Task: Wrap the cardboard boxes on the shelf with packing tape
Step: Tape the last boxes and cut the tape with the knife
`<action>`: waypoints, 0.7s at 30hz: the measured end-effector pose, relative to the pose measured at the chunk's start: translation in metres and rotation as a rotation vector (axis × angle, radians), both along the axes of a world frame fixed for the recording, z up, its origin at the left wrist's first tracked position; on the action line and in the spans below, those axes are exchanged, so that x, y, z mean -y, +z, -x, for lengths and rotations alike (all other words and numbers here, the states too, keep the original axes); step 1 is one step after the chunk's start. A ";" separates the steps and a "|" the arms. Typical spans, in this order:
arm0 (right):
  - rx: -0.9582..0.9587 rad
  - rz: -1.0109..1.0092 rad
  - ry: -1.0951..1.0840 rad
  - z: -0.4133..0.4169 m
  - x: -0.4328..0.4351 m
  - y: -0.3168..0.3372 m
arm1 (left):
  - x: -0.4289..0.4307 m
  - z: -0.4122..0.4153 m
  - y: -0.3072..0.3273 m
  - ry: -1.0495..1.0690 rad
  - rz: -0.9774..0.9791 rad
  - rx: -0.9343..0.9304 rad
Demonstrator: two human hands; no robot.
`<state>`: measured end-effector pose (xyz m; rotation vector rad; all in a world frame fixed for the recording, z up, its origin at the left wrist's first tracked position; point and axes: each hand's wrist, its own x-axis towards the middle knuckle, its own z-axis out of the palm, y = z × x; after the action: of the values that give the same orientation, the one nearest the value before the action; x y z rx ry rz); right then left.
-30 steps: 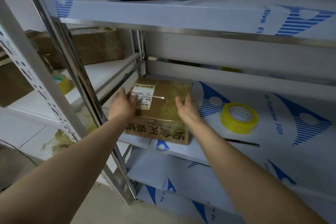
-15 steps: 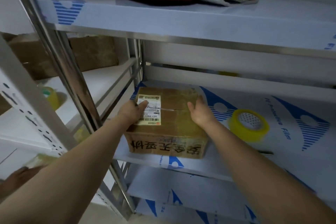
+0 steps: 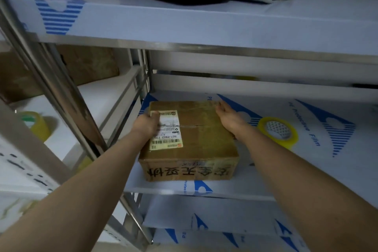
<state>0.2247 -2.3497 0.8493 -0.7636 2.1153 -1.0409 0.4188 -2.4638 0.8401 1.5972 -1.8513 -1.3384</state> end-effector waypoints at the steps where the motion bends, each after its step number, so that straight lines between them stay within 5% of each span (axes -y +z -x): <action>1: 0.169 0.061 -0.072 0.006 -0.011 -0.004 | -0.001 -0.001 0.002 0.022 -0.088 -0.051; 3: 0.370 0.099 -0.162 0.010 -0.037 -0.010 | -0.003 -0.005 0.006 0.063 -0.262 -0.162; 5: 0.379 0.031 -0.031 0.002 -0.059 -0.012 | -0.006 -0.009 0.008 0.057 -0.316 -0.220; 14: 0.426 0.305 -0.077 0.017 -0.128 0.033 | -0.066 0.013 0.070 0.099 -0.193 -0.494; 21: 0.525 0.450 -0.219 0.093 -0.261 0.055 | -0.204 0.098 0.094 -0.079 -0.219 -0.582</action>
<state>0.1315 -2.0891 0.9045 -0.3923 1.5517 -1.6621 0.3203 -2.2602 0.9342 1.0615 -1.4578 -1.8493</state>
